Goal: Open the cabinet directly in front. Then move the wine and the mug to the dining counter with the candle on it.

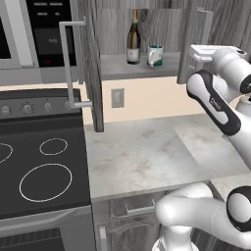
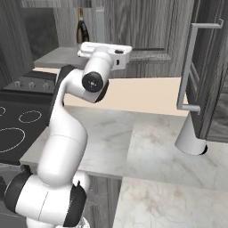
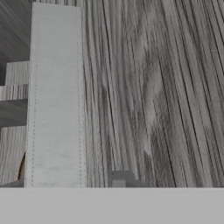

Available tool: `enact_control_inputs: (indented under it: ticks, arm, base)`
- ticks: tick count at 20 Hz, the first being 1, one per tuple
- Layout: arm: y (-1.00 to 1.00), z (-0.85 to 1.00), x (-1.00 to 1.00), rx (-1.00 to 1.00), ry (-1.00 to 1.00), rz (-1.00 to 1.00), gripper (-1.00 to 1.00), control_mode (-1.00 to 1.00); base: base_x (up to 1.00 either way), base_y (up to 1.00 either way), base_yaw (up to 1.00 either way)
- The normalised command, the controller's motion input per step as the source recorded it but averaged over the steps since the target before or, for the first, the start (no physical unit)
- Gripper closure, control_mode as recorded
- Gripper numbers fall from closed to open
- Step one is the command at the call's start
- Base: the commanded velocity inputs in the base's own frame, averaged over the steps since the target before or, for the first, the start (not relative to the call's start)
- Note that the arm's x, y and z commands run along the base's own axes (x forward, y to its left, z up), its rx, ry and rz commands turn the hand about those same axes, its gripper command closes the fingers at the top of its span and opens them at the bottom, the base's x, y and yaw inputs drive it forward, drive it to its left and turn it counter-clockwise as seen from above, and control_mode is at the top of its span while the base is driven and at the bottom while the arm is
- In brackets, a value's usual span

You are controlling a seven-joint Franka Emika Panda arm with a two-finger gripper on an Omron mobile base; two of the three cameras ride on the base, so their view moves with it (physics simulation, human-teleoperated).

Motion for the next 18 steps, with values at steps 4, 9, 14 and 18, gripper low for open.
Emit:
enact_control_inputs:
  ticks: [4,9,14,18]
  arm:
    - [-1.0,0.0,-0.5,0.0,0.0,0.0,1.0,-1.0]
    - [-1.0,0.02,-0.61,0.02,0.0,0.0,1.0,-1.0]
    - [-1.0,0.06,-0.73,0.05,0.0,0.0,1.0,-1.0]
    - [-1.0,0.01,-0.74,0.04,0.0,0.0,1.0,-1.0]
  base:
    - [0.0,0.0,0.0]
    - [0.0,0.0,0.0]
    - [0.0,0.0,0.0]
    - [0.0,0.0,0.0]
